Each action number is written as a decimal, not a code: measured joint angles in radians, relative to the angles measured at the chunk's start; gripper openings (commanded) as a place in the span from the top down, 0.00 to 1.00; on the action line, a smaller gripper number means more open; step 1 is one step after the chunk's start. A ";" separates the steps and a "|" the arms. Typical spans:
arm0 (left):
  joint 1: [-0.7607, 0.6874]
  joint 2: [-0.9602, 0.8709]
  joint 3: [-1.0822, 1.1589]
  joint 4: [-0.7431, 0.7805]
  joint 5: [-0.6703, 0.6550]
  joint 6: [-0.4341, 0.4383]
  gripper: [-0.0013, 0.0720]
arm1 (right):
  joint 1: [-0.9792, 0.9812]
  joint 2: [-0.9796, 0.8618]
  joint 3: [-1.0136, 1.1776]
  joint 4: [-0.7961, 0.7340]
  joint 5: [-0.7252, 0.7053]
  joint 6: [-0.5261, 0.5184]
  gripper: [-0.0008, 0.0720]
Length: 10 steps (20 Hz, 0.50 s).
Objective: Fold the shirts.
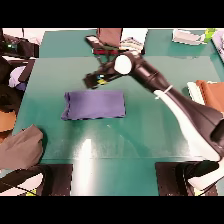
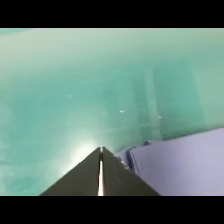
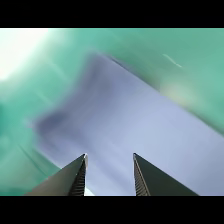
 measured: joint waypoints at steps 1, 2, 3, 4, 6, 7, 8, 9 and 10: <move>0.000 0.000 -0.001 -0.018 0.000 0.000 0.95 | -0.032 0.027 -0.043 -0.019 0.027 0.020 0.52; 0.000 -0.001 -0.002 -0.037 0.001 0.000 0.95 | -0.066 0.047 -0.085 -0.035 0.054 0.042 0.52; 0.000 -0.002 -0.003 -0.054 0.001 0.000 0.95 | -0.104 0.063 -0.129 -0.053 0.086 0.066 0.50; 0.000 -0.003 -0.003 -0.073 0.003 0.001 0.95 | -0.135 0.074 -0.164 -0.063 0.107 0.087 0.34; 0.000 -0.004 -0.004 -0.098 0.004 0.011 0.95 | -0.183 0.084 -0.222 -0.063 0.146 0.116 0.25; 0.000 -0.005 -0.004 -0.107 0.005 0.016 0.95 | -0.202 0.081 -0.243 -0.060 0.160 0.127 0.25; 0.000 -0.005 -0.004 -0.114 0.005 0.018 0.95 | -0.216 0.075 -0.257 -0.056 0.166 0.142 0.25; 0.000 -0.005 -0.004 -0.121 0.005 0.021 0.95 | -0.225 0.064 -0.267 -0.053 0.172 0.166 0.25; 0.000 -0.005 -0.004 -0.126 0.005 0.025 0.95 | -0.229 0.049 -0.275 -0.046 0.179 0.200 0.25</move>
